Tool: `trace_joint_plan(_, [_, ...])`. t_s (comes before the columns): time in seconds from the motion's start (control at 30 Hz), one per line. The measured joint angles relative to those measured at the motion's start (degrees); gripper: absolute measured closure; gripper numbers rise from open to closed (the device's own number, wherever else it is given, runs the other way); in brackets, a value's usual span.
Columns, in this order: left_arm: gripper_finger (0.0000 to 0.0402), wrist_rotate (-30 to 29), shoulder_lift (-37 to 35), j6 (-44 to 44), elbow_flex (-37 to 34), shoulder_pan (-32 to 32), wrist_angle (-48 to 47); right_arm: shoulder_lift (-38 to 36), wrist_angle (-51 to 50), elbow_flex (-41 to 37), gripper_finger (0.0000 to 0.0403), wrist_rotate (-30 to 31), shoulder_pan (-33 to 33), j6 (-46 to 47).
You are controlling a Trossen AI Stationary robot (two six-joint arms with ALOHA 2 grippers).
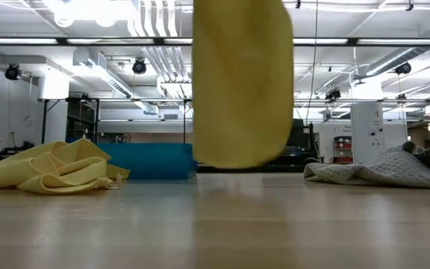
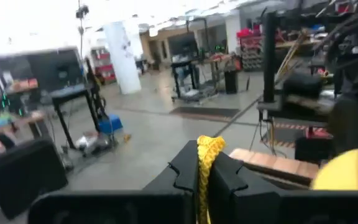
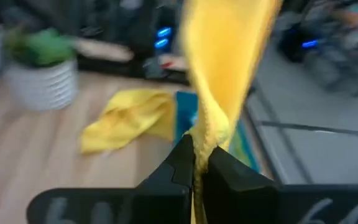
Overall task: Fold microfiber towels
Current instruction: Fold the right yellow microfiber towel
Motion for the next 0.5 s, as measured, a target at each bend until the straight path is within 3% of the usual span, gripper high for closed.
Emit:
trace_joint_plan(0.1, [0.0402, 1.11, -0.20, -3.49, -0.07, -0.09, -3.54, 0.03, -10.02, 4.72, 0.0395, -4.73, -0.21, -0.24])
trace_joint_plan(0.3, [0.0395, 9.27, -0.08, -13.43, -0.14, -0.46, -14.65, 0.25, -20.00, 7.19, 0.0395, -4.66, -0.23, 1.57])
trace_joint_plan(0.5, [0.0339, 12.68, 0.58, -23.42, -0.22, -0.68, -27.75, 0.14, -27.59, 5.30, 0.0395, -2.97, -0.23, 5.02])
